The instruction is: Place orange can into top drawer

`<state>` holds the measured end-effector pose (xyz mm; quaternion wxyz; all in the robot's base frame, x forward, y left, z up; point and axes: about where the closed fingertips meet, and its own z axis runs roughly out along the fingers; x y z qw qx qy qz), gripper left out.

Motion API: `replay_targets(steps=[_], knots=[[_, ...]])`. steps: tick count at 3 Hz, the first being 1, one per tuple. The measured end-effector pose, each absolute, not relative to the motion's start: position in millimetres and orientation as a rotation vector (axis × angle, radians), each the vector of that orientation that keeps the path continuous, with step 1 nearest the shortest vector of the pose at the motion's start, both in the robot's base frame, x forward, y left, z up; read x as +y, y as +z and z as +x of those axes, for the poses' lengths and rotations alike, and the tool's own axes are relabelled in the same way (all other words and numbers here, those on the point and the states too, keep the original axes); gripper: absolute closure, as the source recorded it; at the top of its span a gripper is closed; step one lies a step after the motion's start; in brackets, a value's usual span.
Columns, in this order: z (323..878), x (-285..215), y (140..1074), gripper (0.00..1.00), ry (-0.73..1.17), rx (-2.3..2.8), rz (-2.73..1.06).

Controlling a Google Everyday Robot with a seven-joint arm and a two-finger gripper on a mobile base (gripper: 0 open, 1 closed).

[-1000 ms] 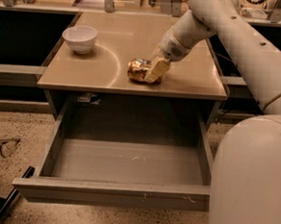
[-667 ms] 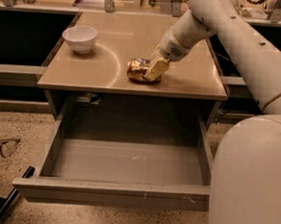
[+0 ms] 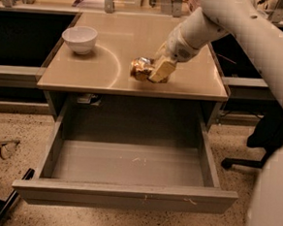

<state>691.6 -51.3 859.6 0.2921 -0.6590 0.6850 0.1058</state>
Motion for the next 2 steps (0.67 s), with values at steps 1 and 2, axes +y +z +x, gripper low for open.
replay_targets(steps=[1,2], knots=[[654,-58,876,1.0,0.203,1.766,-1.727],[621,-65,857,1.0,0.21,1.766,-1.691]])
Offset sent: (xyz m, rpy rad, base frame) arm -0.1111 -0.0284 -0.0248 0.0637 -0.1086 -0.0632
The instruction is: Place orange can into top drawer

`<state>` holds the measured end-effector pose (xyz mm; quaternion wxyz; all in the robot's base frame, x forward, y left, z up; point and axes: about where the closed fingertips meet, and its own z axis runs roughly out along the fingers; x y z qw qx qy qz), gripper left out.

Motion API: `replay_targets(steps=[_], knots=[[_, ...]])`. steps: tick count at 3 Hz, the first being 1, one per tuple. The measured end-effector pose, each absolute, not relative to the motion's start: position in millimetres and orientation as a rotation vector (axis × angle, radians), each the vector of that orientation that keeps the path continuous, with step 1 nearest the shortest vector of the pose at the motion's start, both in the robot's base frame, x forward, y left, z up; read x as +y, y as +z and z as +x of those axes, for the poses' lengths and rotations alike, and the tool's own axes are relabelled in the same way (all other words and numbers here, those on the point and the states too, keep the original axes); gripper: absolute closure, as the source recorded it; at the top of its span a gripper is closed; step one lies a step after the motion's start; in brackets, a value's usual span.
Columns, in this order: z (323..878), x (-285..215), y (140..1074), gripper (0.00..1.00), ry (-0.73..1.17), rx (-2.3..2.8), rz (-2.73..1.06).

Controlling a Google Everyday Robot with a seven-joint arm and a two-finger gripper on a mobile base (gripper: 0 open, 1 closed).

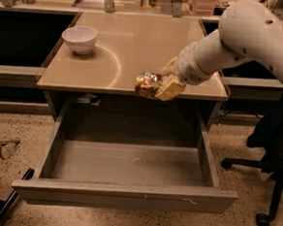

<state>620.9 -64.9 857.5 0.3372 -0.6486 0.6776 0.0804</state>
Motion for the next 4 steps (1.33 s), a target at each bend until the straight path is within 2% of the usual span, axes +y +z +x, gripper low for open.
replay_targets(steps=[1,2,3,4], knots=[[612,-72,791,1.0,0.268,1.77,-1.657],[612,-72,791,1.0,0.268,1.77,-1.658],[593,-72,753,1.0,0.346,1.843,-1.621],[570,-61,704,1.0,0.539,1.838,-1.581]])
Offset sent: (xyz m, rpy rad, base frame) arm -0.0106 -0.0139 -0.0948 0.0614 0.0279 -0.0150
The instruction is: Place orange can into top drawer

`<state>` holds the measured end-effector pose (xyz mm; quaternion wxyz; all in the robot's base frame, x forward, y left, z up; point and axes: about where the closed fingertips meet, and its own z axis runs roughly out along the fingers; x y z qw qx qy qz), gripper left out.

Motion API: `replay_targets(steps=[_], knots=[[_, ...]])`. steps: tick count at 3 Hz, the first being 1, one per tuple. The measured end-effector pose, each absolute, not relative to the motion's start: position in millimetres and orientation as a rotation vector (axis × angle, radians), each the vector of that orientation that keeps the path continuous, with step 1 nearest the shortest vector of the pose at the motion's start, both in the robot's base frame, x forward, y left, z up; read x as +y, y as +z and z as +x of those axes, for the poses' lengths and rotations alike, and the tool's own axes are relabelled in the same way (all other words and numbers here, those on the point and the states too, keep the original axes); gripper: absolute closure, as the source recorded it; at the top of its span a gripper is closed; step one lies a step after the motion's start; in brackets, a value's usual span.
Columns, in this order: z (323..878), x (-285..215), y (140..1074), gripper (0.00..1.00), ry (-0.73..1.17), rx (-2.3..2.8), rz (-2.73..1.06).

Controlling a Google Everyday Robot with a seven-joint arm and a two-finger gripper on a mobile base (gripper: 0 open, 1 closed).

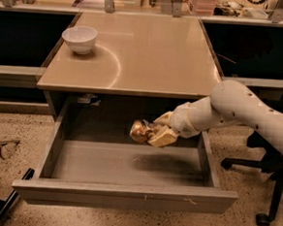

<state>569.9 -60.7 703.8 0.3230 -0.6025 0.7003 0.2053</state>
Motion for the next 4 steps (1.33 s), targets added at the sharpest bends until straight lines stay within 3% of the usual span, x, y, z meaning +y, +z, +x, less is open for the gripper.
replay_targets(steps=[1,4], knots=[[555,-46,661,1.0,0.679,1.731,-1.599],[567,-54,617,1.0,0.62,1.755,-1.477]])
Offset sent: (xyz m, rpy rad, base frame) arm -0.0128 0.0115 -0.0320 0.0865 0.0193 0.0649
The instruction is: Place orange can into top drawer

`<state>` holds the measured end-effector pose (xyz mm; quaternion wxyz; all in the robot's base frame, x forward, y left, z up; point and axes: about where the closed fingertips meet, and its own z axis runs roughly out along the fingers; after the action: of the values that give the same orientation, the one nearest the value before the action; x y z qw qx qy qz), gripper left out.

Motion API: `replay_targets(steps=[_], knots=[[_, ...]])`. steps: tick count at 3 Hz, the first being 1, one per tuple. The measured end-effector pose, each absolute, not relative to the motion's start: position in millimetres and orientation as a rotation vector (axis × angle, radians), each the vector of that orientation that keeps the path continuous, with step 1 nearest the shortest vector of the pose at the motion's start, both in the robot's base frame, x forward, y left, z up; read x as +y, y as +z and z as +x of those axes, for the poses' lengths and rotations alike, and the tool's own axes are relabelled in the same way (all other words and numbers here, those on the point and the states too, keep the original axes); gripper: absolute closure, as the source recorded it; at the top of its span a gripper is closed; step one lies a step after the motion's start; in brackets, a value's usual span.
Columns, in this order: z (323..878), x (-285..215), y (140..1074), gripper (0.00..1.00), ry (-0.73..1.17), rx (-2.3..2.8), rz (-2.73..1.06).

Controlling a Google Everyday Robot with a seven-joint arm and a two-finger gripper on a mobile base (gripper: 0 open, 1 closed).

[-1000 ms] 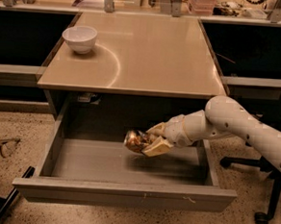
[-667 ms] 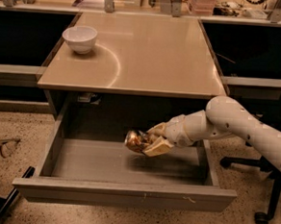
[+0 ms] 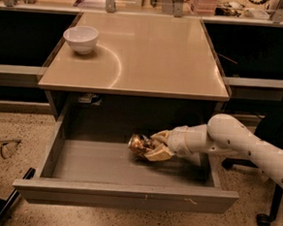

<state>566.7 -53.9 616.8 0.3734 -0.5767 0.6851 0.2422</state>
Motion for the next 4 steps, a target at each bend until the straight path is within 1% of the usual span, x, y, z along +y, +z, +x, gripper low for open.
replay_targets(steps=[1,2,4], knots=[[568.4,-54.5,618.7,1.0,0.614,1.756,-1.467],[568.4,-54.5,618.7,0.82,0.614,1.755,-1.467],[568.4,-54.4,618.6,0.35,0.614,1.755,-1.467]])
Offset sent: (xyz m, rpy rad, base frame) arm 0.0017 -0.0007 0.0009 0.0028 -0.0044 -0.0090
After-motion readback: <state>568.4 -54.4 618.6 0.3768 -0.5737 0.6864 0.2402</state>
